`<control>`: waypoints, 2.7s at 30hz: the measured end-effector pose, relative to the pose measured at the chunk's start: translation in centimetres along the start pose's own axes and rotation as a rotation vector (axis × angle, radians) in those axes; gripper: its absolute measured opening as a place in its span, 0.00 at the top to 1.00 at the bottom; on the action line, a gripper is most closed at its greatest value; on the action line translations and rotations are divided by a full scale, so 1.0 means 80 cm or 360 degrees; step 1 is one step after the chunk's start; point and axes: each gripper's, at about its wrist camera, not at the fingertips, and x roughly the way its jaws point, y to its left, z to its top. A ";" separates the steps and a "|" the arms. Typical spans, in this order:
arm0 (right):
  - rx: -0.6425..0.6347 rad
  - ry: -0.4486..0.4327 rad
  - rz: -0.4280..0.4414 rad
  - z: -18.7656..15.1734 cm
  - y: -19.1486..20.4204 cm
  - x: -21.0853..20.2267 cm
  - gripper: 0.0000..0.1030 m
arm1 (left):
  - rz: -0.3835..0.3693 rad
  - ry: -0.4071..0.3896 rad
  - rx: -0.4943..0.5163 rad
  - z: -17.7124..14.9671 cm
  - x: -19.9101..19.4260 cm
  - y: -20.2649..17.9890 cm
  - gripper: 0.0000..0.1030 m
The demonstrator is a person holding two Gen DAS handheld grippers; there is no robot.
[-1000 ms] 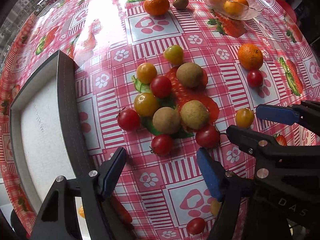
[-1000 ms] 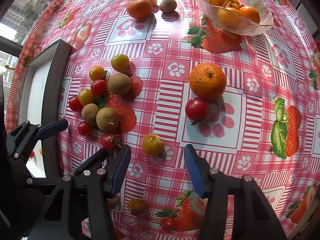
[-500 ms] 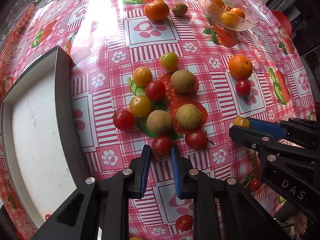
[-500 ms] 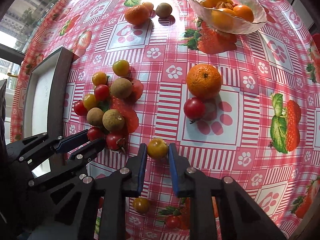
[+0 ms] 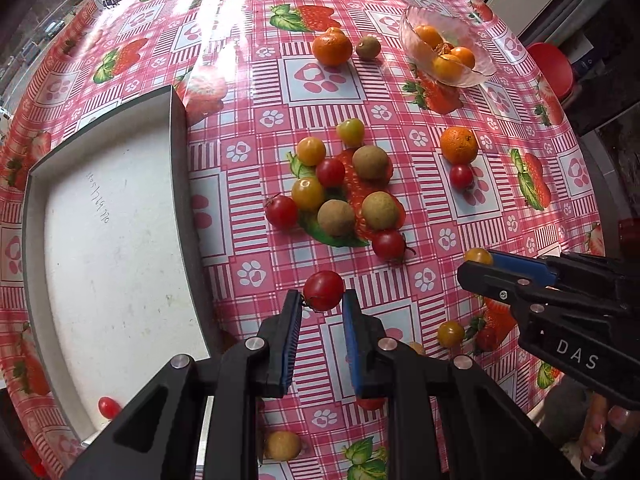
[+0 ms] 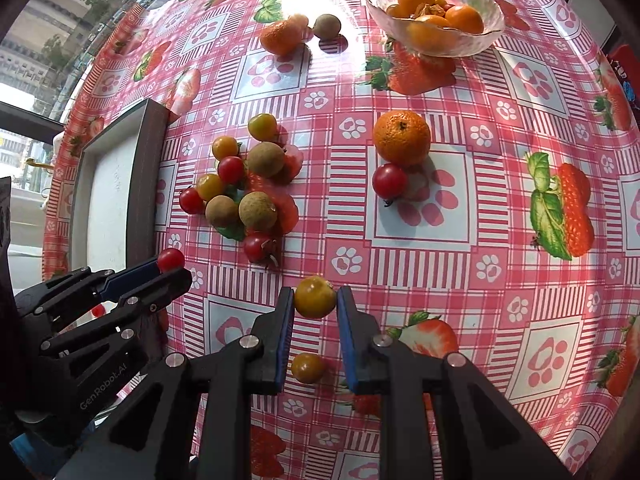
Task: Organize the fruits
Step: 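Carry both tomatoes into the white tray and open both tools, then grasp a brown round fruit with the left tool while the right tool grasps a red tomato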
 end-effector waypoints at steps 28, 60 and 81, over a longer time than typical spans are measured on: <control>-0.0407 0.0095 0.0105 0.013 0.219 0.026 0.77 | 0.0213 -0.0004 -0.0325 -0.082 -0.006 0.207 0.78; -0.0491 0.0282 0.0114 0.021 0.299 0.116 0.21 | 0.0337 0.0110 -0.0340 -0.092 0.037 0.214 0.20; -0.0253 0.0126 0.0063 0.011 0.191 0.031 0.13 | 0.0286 0.0088 -0.0086 -0.087 0.000 0.109 0.20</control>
